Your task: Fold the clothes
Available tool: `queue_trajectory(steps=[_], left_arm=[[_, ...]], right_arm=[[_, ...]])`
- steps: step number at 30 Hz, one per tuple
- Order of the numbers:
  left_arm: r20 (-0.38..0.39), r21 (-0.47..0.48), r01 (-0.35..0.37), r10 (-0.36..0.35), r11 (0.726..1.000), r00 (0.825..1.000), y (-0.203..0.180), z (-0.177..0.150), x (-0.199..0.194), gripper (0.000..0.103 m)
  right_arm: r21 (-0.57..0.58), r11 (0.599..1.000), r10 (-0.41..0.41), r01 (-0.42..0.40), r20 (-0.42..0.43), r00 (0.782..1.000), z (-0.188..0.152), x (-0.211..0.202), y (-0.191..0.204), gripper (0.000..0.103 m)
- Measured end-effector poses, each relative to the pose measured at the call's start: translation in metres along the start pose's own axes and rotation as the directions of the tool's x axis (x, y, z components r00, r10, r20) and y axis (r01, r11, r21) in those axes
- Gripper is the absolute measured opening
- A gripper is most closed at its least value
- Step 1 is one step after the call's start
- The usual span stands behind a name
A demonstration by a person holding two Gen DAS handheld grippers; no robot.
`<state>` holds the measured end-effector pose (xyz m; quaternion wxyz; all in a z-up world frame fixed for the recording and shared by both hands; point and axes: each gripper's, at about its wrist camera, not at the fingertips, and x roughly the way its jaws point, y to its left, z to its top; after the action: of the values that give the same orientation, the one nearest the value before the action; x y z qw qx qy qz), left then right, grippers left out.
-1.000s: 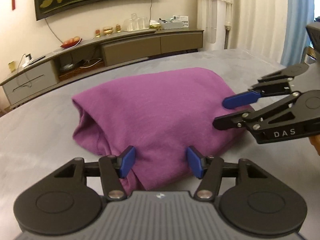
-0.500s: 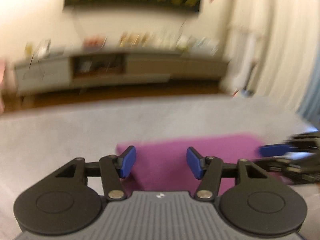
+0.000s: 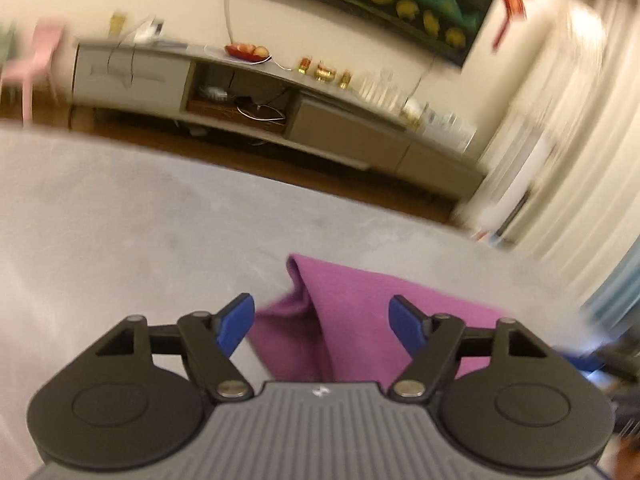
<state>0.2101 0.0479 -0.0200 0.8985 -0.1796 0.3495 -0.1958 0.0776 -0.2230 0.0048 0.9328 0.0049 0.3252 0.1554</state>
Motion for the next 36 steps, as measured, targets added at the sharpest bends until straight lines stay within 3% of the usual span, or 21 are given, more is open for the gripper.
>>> queue_trajectory(steps=[1,3,5,8,10,15,16,17,20,25,27,29,31,34,36], left_arm=[[-0.006,-0.078,0.048,-0.049,0.996,0.999,0.011,-0.004,-0.008,0.075],[-0.026,-0.238,0.134,-0.144,0.962,0.989,0.031,-0.018,-0.013,0.075],[-0.038,-0.330,0.179,-0.202,0.927,0.979,0.043,-0.032,-0.011,0.075],[-0.052,-0.364,0.181,-0.214,0.913,0.976,0.051,-0.045,-0.001,0.075],[-0.058,-0.397,0.197,-0.238,0.897,0.969,0.056,-0.049,0.008,0.075],[-0.050,-0.396,0.242,-0.284,0.886,0.957,0.051,-0.055,0.019,0.076],[-0.048,-0.393,0.244,-0.285,0.886,0.957,0.050,-0.055,0.019,0.076],[-0.047,-0.391,0.246,-0.286,0.887,0.957,0.049,-0.055,0.020,0.076],[-0.042,-0.389,0.252,-0.290,0.886,0.956,0.049,-0.054,0.020,0.076],[-0.057,-0.348,0.229,-0.264,0.909,0.963,0.045,-0.057,0.019,0.076],[-0.066,-0.313,0.208,-0.240,0.927,0.968,0.040,-0.057,0.017,0.076],[-0.073,-0.276,0.189,-0.216,0.942,0.974,0.036,-0.057,0.015,0.076],[-0.083,-0.241,0.177,-0.203,0.954,0.976,0.032,-0.056,0.015,0.076],[-0.091,-0.168,0.136,-0.153,0.976,0.984,0.024,-0.060,0.017,0.074],[-0.090,-0.127,0.112,-0.124,0.986,0.988,0.018,-0.062,0.016,0.072]], right_arm=[[-0.061,0.998,0.027,-0.026,0.011,1.000,-0.002,-0.007,0.016,0.053],[-0.214,0.973,0.082,-0.081,-0.005,0.997,-0.010,-0.008,0.056,0.058],[-0.386,0.917,0.089,-0.099,-0.045,0.995,-0.021,0.005,0.098,0.064],[-0.529,0.848,0.011,-0.036,-0.050,0.999,-0.033,0.033,0.133,0.061],[-0.550,0.835,-0.020,-0.003,-0.035,0.999,-0.034,0.043,0.141,0.056],[-0.506,0.862,-0.009,0.001,-0.013,1.000,-0.022,0.043,0.142,0.022],[-0.500,0.866,-0.009,0.005,-0.005,1.000,-0.020,0.044,0.141,0.006],[-0.486,0.874,-0.004,0.005,0.002,1.000,-0.018,0.043,0.140,0.002],[-0.414,0.910,0.009,-0.003,0.013,1.000,-0.009,0.042,0.146,0.003],[-0.390,0.921,0.006,-0.012,-0.017,1.000,-0.018,0.059,0.145,0.003],[-0.354,0.934,0.044,-0.048,-0.020,0.999,-0.018,0.049,0.138,0.010],[-0.308,0.950,0.048,-0.044,0.003,0.999,-0.015,0.030,0.121,0.036],[-0.251,0.968,0.030,-0.021,0.034,0.999,-0.013,0.012,0.100,0.037],[-0.165,0.985,-0.050,0.047,-0.012,0.999,-0.021,0.007,0.060,0.033],[-0.135,0.990,-0.047,0.044,-0.019,0.999,-0.029,0.008,0.038,0.029]])
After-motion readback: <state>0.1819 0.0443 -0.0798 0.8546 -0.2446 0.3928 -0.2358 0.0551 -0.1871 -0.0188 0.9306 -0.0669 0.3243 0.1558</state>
